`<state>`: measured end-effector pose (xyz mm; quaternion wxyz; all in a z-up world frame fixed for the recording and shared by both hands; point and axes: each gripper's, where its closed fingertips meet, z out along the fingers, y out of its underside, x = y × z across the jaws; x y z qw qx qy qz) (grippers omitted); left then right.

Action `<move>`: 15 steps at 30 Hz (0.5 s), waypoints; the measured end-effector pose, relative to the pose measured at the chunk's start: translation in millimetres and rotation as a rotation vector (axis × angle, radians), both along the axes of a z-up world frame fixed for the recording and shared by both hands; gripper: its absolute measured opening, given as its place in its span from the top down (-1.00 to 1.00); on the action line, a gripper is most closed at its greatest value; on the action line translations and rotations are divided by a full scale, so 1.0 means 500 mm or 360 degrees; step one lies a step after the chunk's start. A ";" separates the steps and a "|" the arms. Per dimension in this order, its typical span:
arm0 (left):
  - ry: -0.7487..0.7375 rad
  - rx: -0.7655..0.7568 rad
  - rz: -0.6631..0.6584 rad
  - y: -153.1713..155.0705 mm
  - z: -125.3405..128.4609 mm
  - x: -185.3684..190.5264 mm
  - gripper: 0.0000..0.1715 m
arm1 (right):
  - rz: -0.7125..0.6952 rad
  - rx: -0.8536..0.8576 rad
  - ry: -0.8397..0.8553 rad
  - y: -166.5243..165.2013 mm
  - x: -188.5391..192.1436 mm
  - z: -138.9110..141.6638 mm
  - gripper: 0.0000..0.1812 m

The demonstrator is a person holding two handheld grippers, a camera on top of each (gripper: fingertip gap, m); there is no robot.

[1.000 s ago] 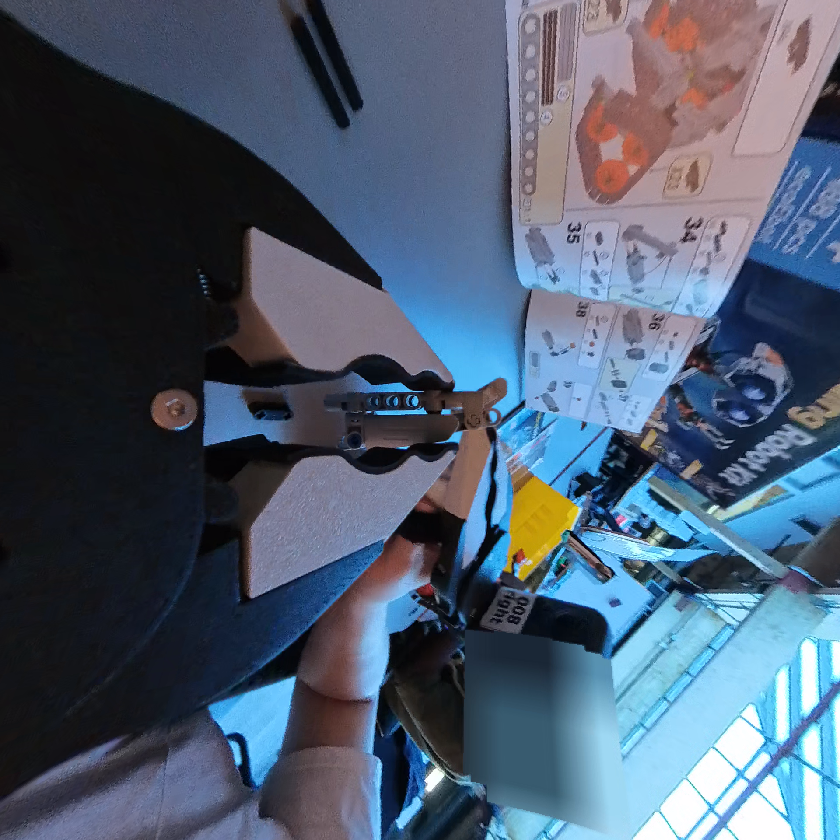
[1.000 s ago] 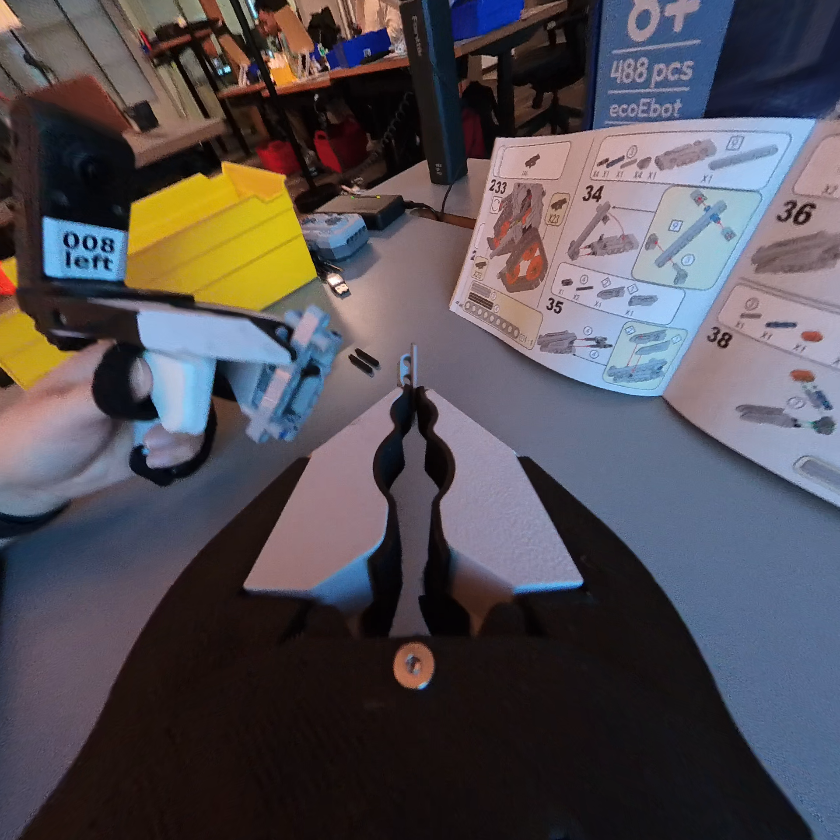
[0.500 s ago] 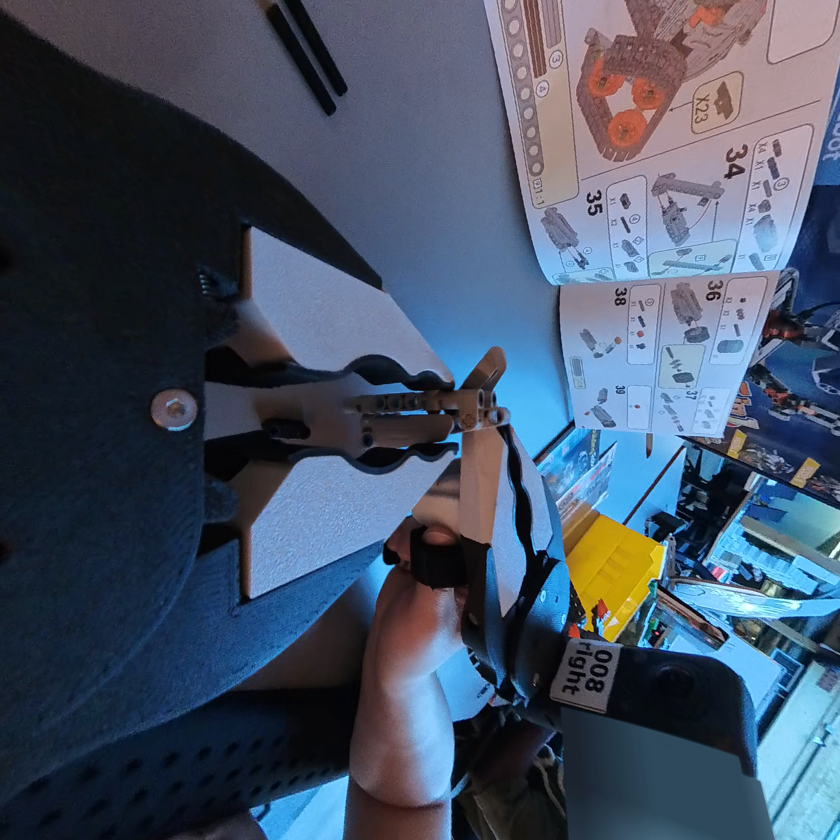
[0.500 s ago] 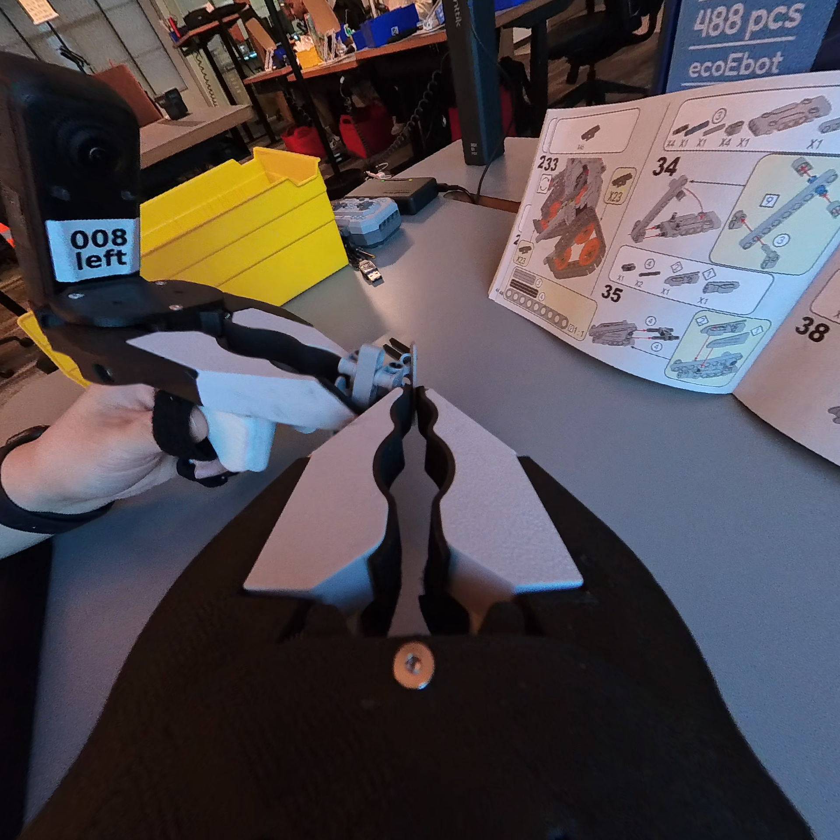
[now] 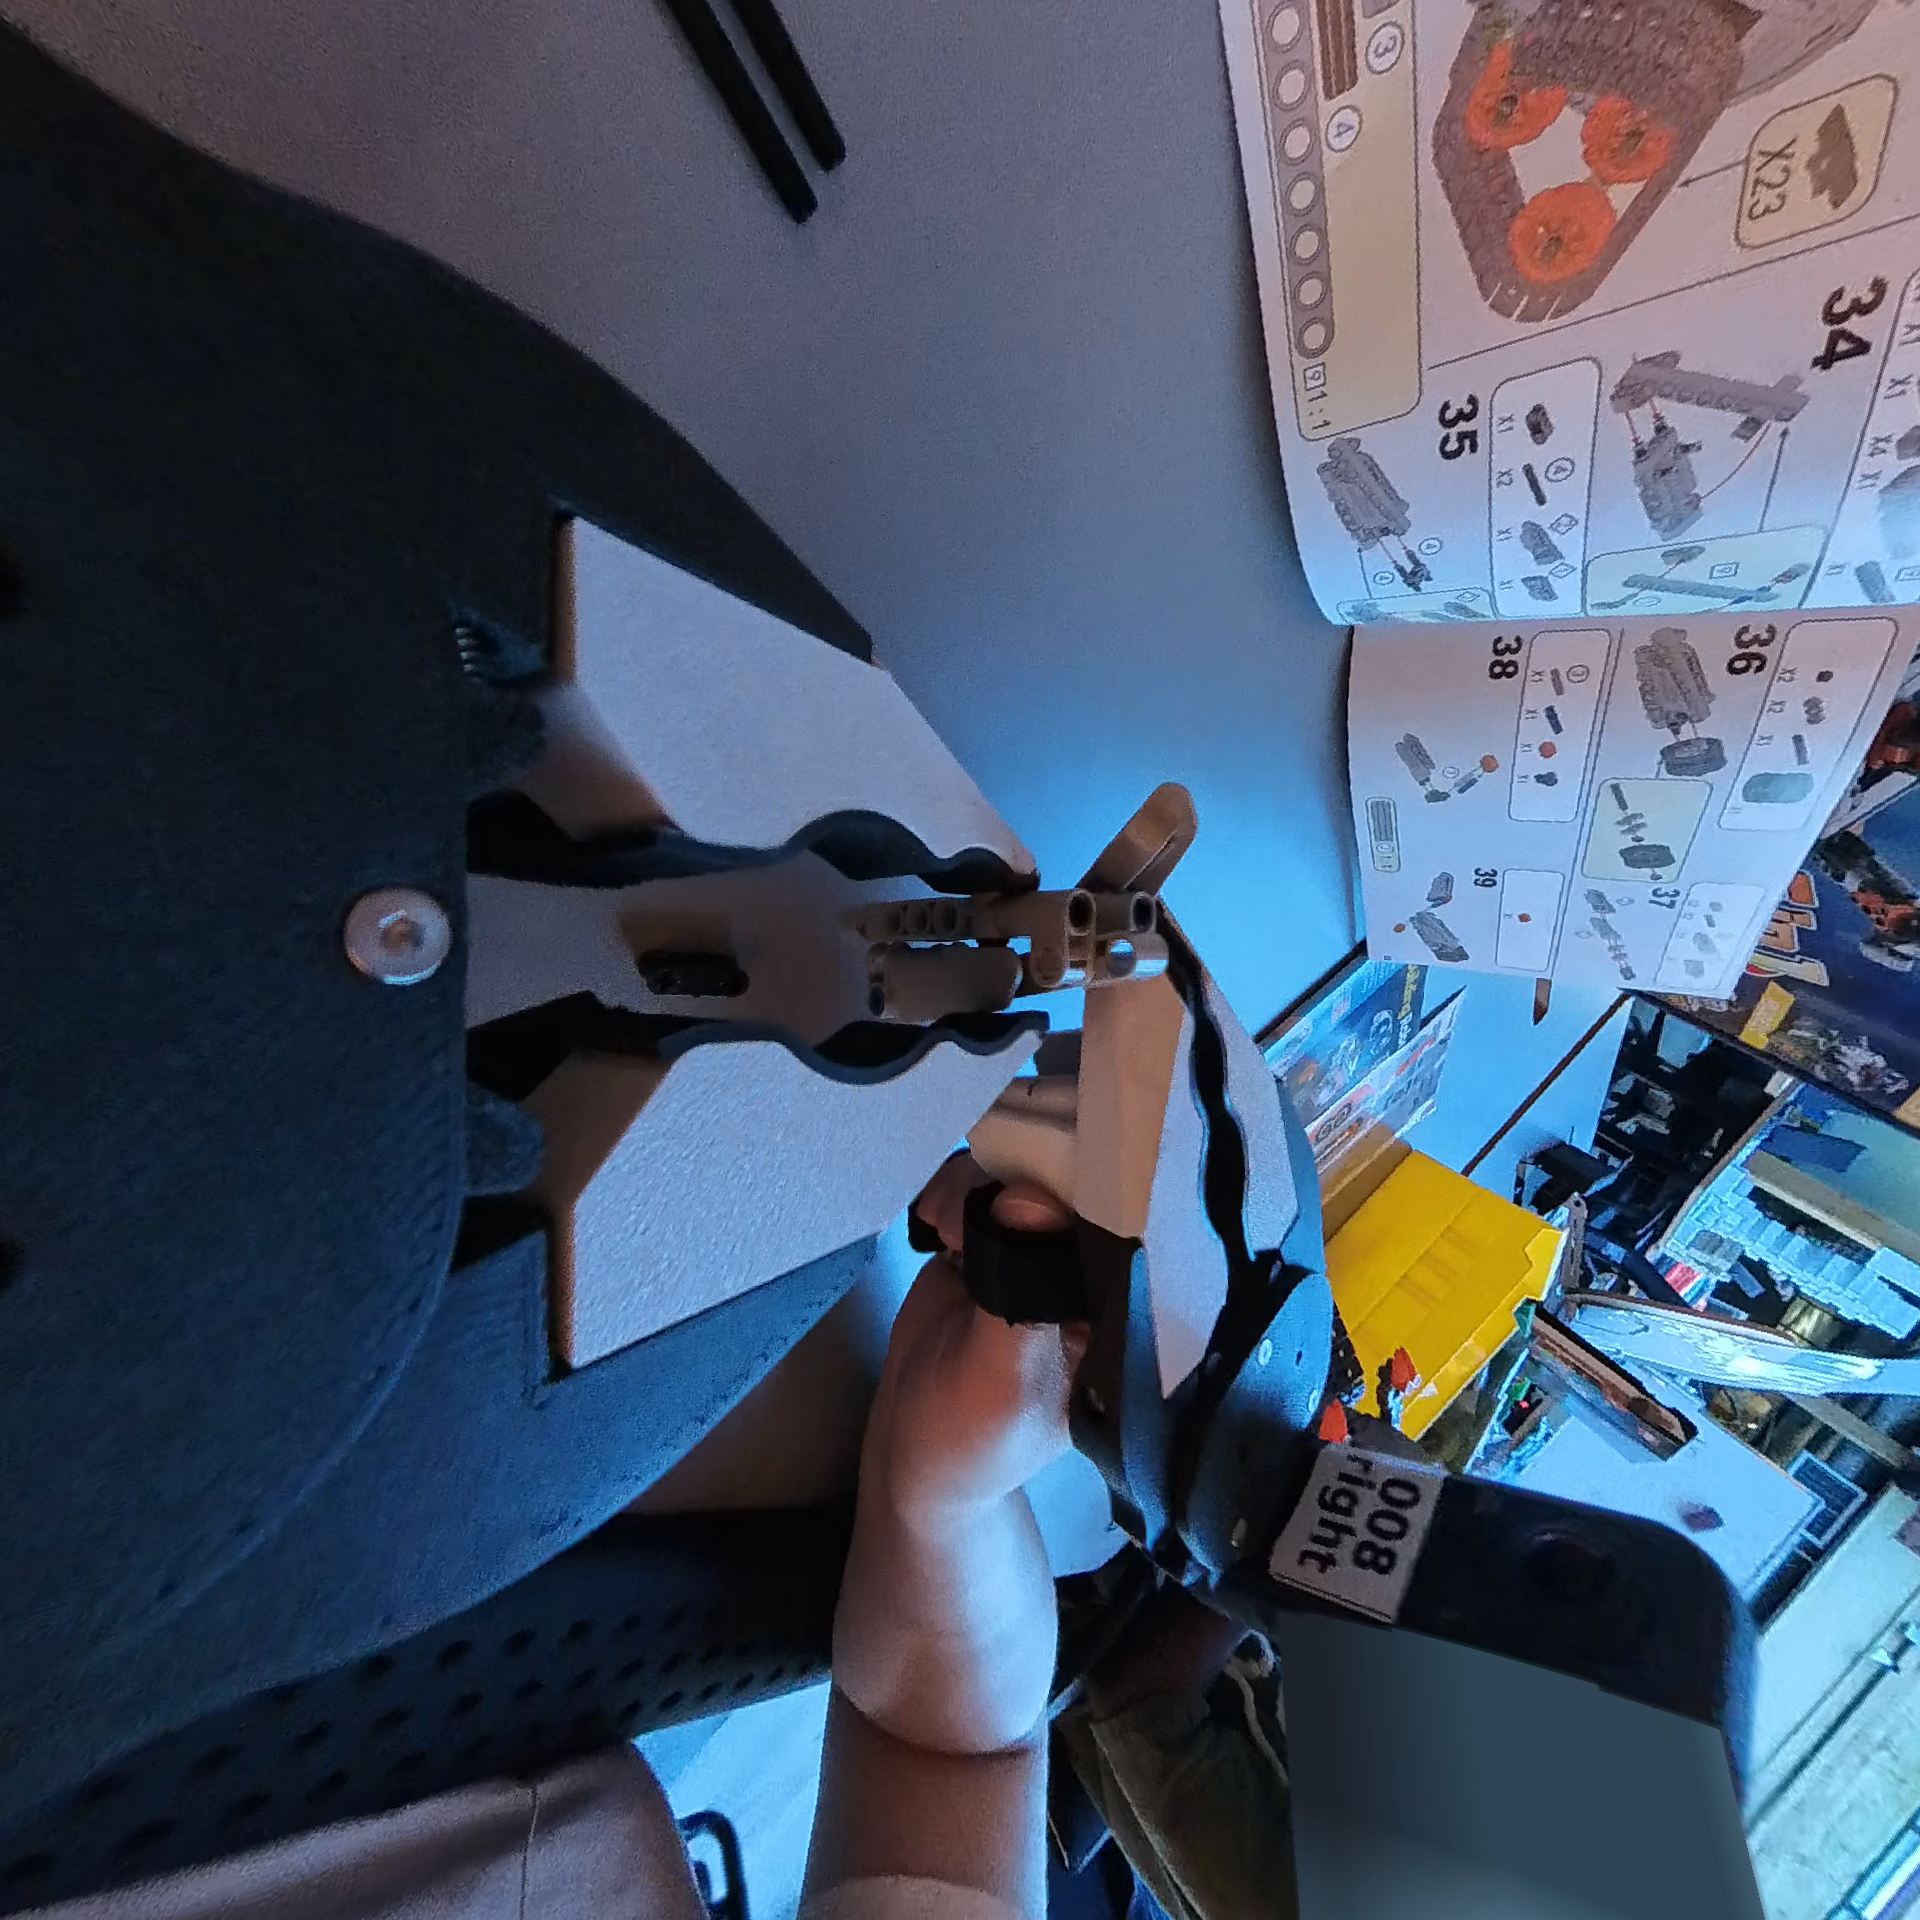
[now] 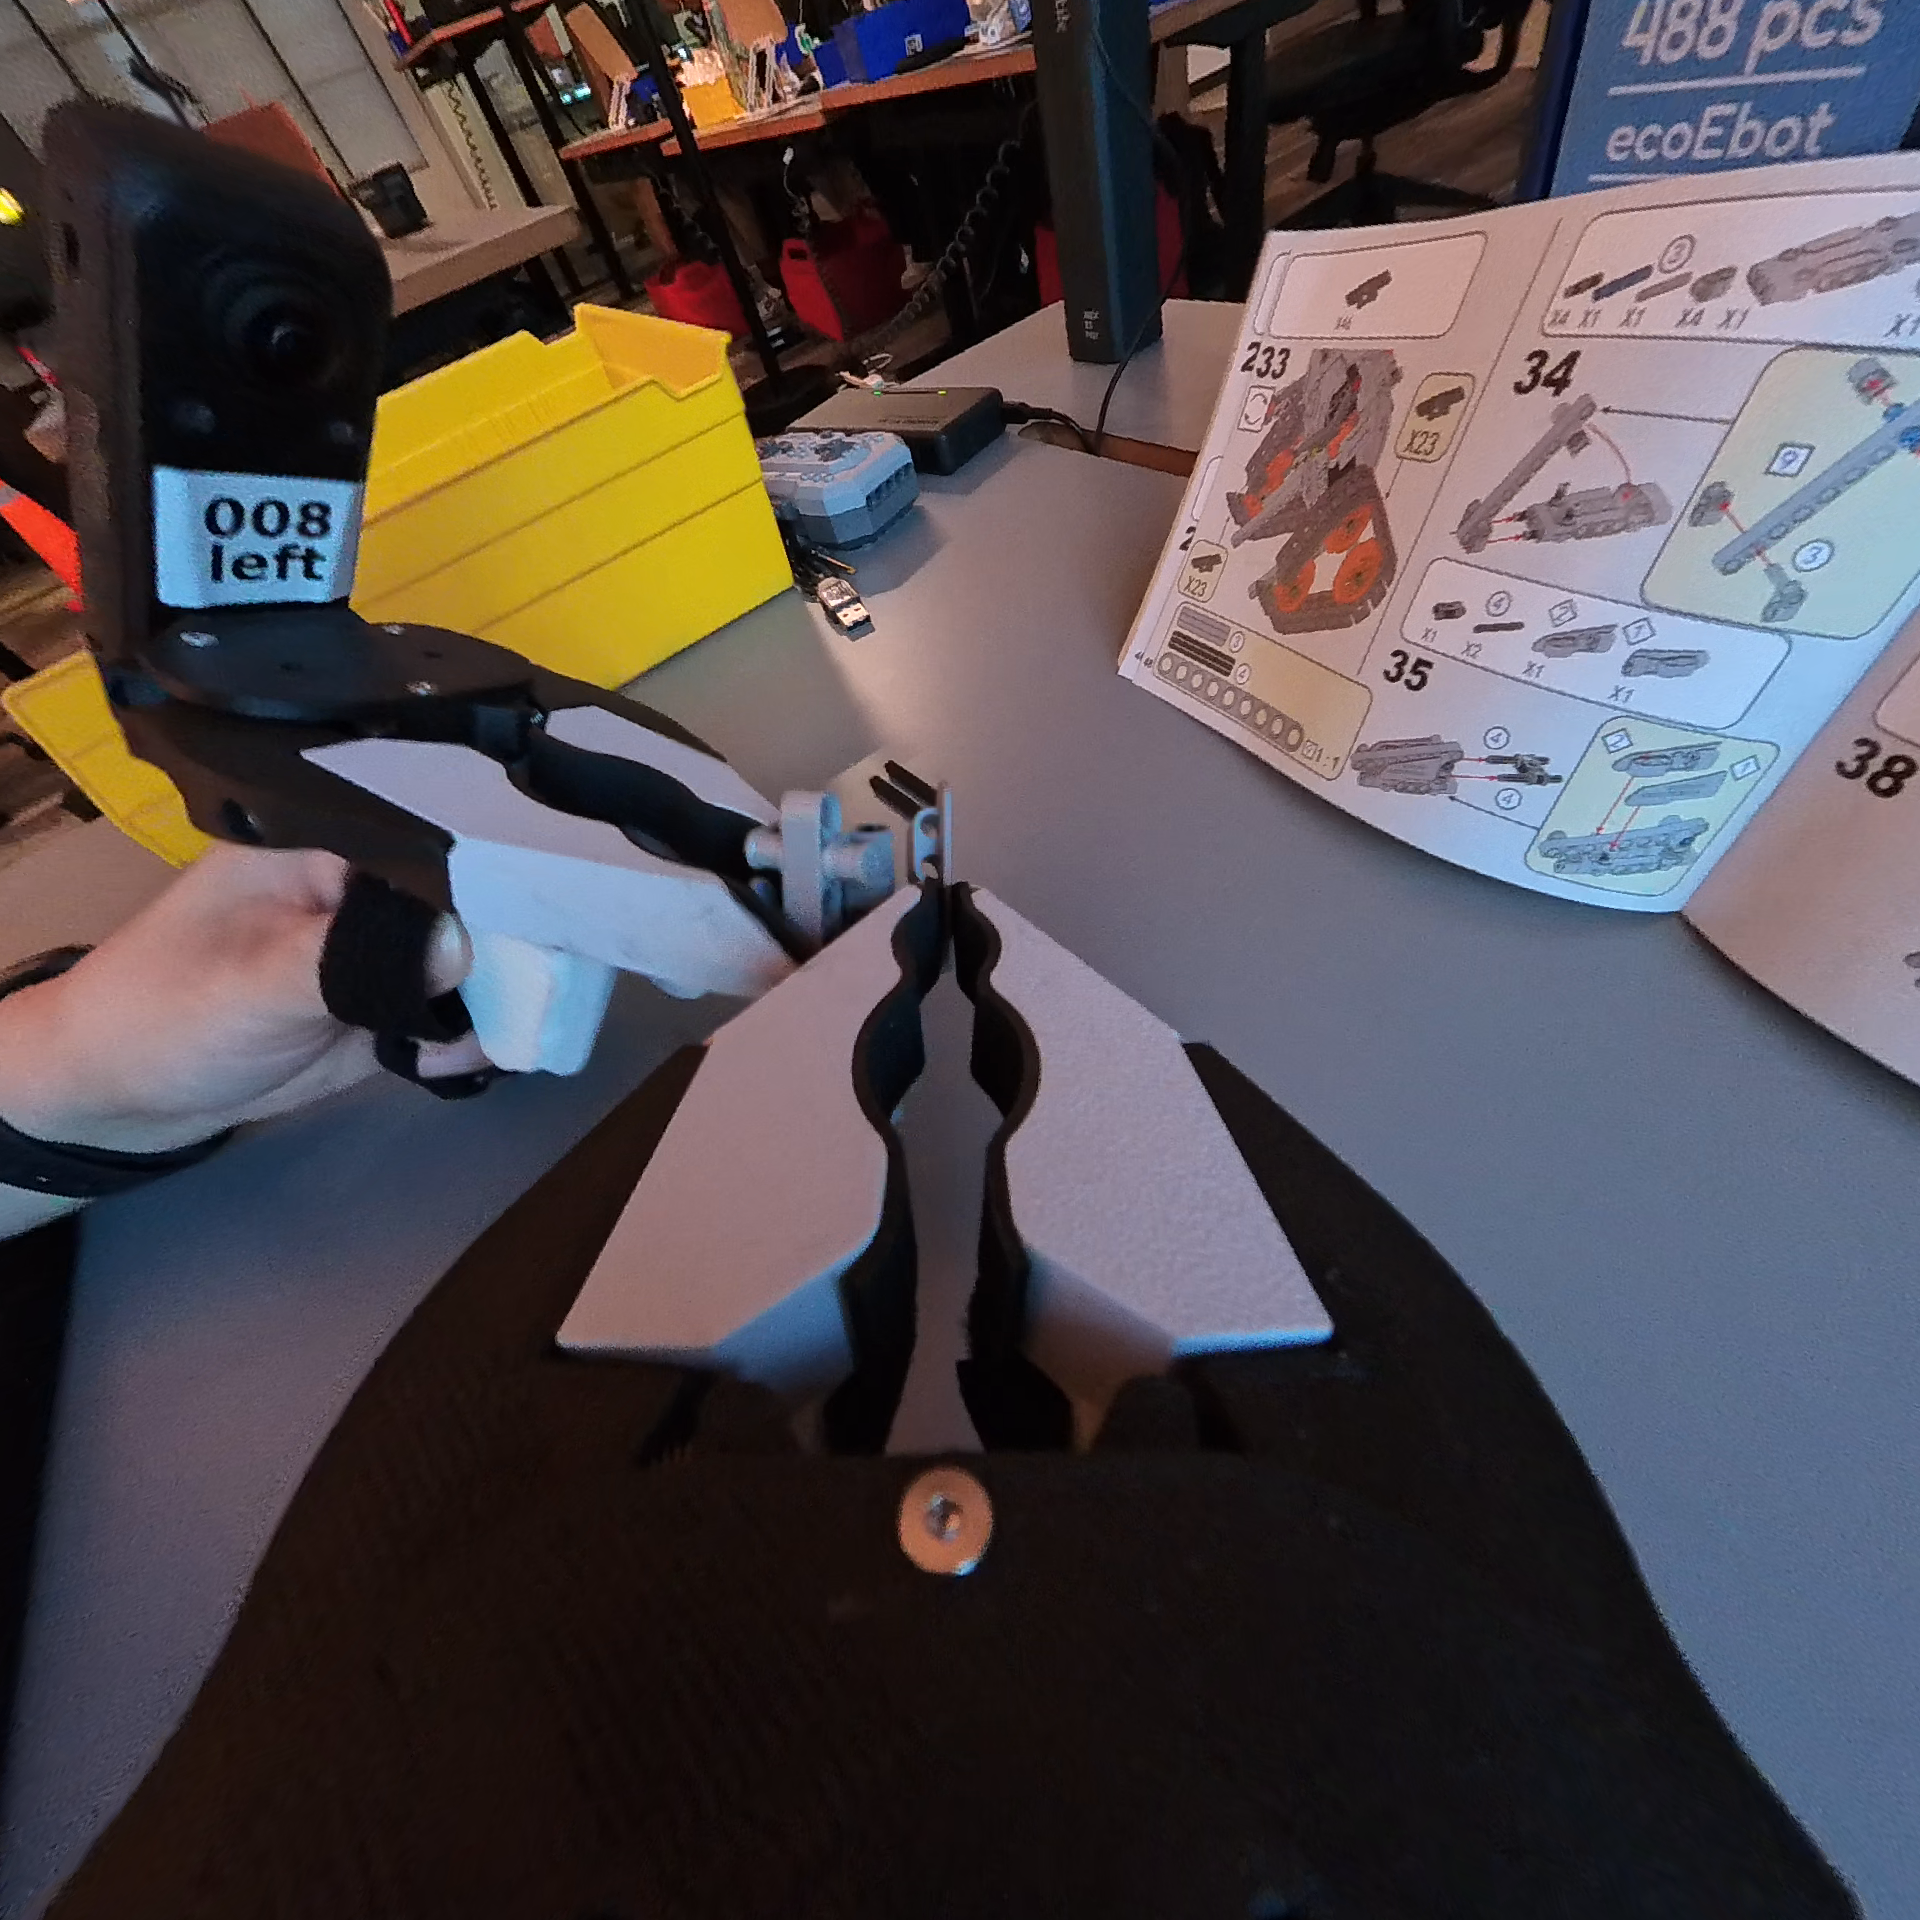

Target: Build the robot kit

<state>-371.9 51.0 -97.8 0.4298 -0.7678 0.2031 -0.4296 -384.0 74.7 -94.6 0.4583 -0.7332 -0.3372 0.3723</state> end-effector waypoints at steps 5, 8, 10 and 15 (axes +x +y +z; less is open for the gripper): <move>-0.0085 0.0018 0.0062 0.009 0.024 -0.023 0.77 | -0.0095 0.0387 -0.0281 0.043 0.033 0.004 0.99; -0.0101 0.0015 0.0107 0.018 0.024 -0.037 0.77 | -0.0128 0.0663 -0.0464 0.057 0.045 0.013 1.00; -0.0094 -0.0001 0.0133 0.024 0.017 -0.044 0.77 | -0.0117 0.0766 -0.0550 0.054 0.043 0.009 1.00; -0.0146 -0.0030 0.0142 0.026 0.019 -0.048 0.77 | -0.0071 0.0872 -0.0689 0.051 0.036 -0.012 1.00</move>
